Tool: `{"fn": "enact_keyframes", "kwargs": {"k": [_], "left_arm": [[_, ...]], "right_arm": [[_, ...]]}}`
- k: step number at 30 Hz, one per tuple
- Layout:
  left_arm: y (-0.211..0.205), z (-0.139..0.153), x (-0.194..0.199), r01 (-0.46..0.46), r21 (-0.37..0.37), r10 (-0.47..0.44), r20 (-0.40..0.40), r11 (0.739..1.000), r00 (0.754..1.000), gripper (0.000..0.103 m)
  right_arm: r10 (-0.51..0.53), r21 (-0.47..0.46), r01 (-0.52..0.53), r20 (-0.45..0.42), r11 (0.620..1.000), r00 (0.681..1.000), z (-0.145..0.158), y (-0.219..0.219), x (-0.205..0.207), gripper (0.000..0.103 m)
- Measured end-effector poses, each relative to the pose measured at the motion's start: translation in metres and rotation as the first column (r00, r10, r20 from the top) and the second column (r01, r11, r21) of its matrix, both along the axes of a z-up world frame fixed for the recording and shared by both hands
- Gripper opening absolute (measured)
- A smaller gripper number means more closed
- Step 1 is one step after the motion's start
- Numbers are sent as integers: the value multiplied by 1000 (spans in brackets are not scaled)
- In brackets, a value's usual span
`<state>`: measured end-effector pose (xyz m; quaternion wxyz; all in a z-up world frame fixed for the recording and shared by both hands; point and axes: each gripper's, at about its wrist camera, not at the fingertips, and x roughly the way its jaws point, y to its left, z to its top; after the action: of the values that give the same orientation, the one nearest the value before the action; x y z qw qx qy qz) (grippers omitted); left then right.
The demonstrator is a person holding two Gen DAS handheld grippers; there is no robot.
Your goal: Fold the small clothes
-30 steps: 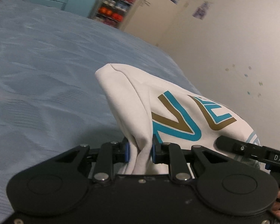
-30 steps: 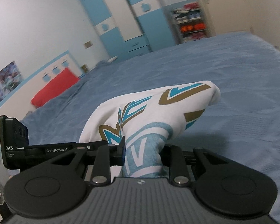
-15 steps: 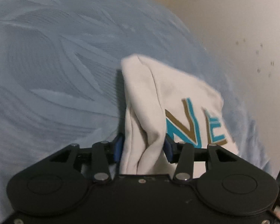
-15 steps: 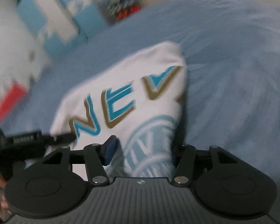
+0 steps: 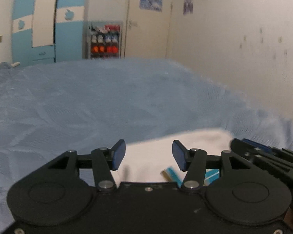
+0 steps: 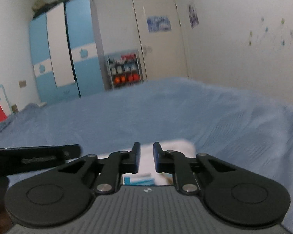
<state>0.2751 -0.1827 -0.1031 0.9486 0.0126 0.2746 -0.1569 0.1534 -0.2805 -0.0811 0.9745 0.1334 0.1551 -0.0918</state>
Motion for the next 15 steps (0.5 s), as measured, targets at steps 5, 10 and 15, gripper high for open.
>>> {"fn": "enact_keyframes", "kwargs": {"k": [5,10,15], "left_arm": [[-13,-70,25,0,28,1,-19,1000,1000,57],[-44,-44,12,12,125,-9,-25,992,1000,57],[-42,2,-41,84,93,-84,-6,992,996,57]], "right_arm": [[-29,93,38,-94,995,995,-62,-13,24,12],[-39,49,45,-113,998,993,-53,-2,29,12],[-56,12,58,-123,998,991,-11,2,-13,26]]}}
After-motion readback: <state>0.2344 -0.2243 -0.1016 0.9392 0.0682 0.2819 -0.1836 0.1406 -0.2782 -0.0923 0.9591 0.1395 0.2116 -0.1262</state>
